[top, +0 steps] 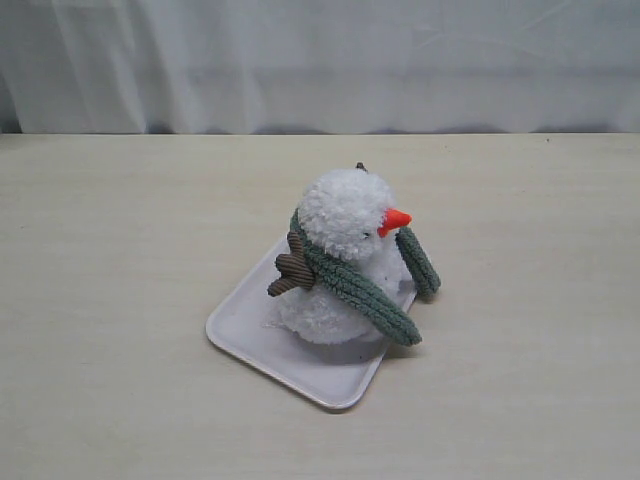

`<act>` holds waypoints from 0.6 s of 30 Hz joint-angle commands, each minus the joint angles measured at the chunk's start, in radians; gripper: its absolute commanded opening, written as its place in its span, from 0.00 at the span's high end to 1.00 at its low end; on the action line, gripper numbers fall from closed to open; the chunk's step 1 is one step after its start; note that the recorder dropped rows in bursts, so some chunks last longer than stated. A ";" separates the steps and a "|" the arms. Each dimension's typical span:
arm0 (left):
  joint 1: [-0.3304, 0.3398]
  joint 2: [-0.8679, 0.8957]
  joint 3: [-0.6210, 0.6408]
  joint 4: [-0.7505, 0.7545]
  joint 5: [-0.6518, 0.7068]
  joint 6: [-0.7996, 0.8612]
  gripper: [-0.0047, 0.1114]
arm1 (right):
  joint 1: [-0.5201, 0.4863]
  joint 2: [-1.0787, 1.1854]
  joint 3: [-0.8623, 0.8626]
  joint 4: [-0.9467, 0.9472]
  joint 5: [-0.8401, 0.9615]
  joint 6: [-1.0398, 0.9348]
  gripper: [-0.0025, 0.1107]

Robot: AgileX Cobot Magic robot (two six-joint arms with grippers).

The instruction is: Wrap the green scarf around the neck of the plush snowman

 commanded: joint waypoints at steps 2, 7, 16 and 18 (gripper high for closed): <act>-0.001 -0.002 0.002 -0.003 -0.015 0.000 0.96 | 0.000 -0.003 0.042 0.036 0.009 -0.041 0.94; -0.001 -0.002 0.002 -0.003 -0.015 0.000 0.96 | 0.000 -0.003 0.042 0.037 0.053 -0.047 0.94; -0.001 -0.002 0.002 -0.003 -0.015 0.000 0.96 | 0.000 -0.003 0.042 0.253 0.096 -0.272 0.94; -0.001 -0.002 0.002 -0.003 -0.015 0.000 0.96 | -0.002 -0.003 0.042 0.263 0.111 -0.309 0.94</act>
